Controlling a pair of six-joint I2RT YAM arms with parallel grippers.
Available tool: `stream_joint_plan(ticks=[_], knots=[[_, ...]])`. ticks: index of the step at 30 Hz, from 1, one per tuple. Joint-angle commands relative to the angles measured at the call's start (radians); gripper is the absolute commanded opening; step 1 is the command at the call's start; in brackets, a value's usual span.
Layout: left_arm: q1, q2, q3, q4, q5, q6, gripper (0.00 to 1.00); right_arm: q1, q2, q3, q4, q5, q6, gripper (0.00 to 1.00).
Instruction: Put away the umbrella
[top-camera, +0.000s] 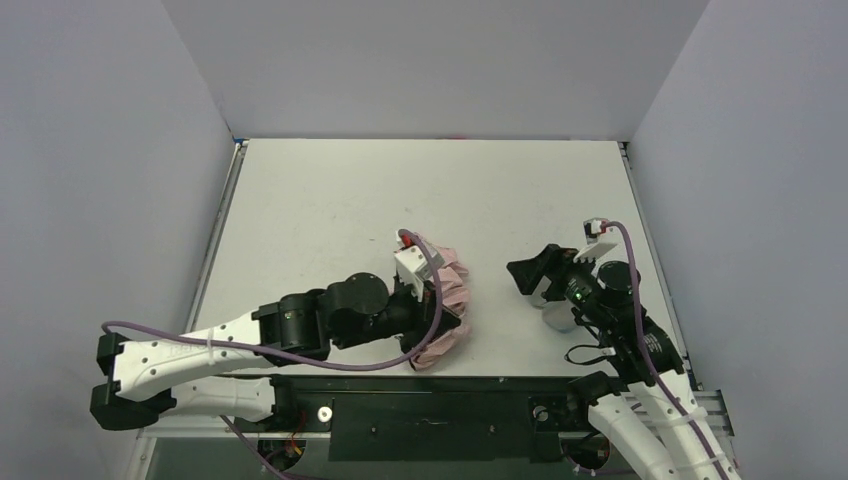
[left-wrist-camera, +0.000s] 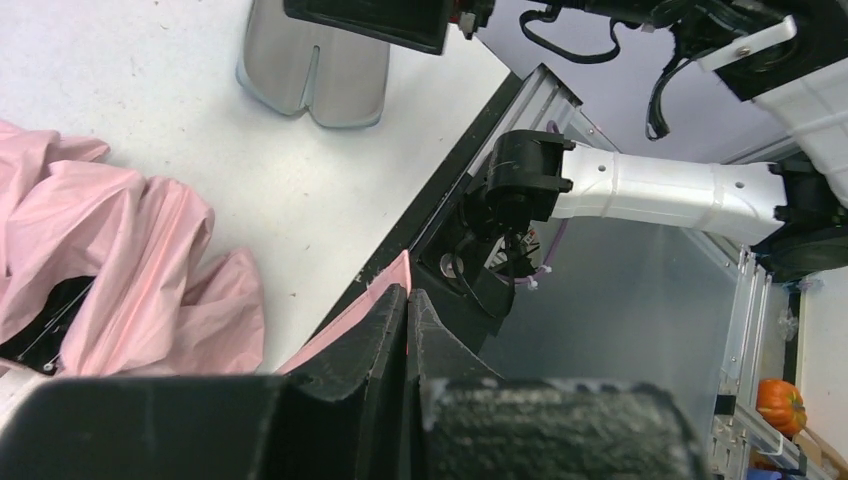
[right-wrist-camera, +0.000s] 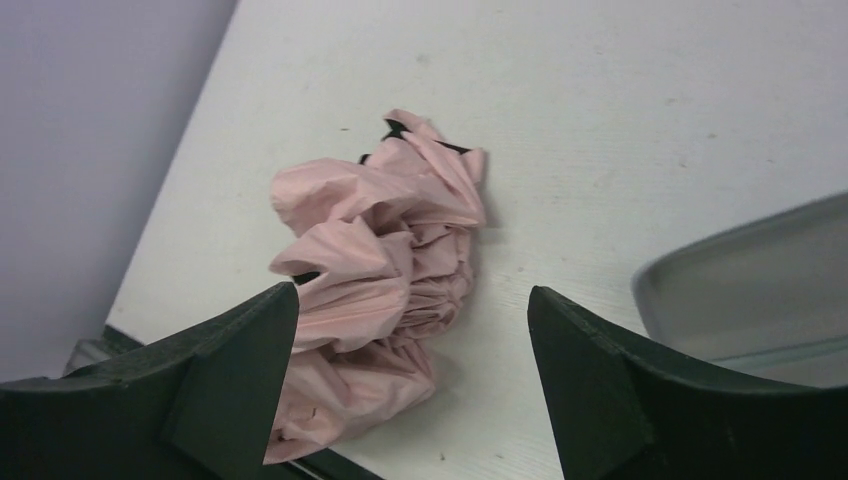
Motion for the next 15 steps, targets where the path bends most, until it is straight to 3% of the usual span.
stream_joint_plan(ticks=[1, 10, 15], knots=[[0.015, -0.107, -0.037, -0.004, 0.015, 0.015, 0.00, -0.008, -0.053, -0.044, 0.222, -0.233, 0.029, 0.80], [0.022, -0.277, -0.085, 0.040, 0.033, 0.025, 0.00, -0.001, -0.077, -0.162, 0.660, -0.533, 0.232, 0.78], [0.023, -0.327, -0.075, 0.038, 0.012, 0.027, 0.00, 0.037, -0.079, -0.183, 0.789, -0.613, 0.270, 0.78]])
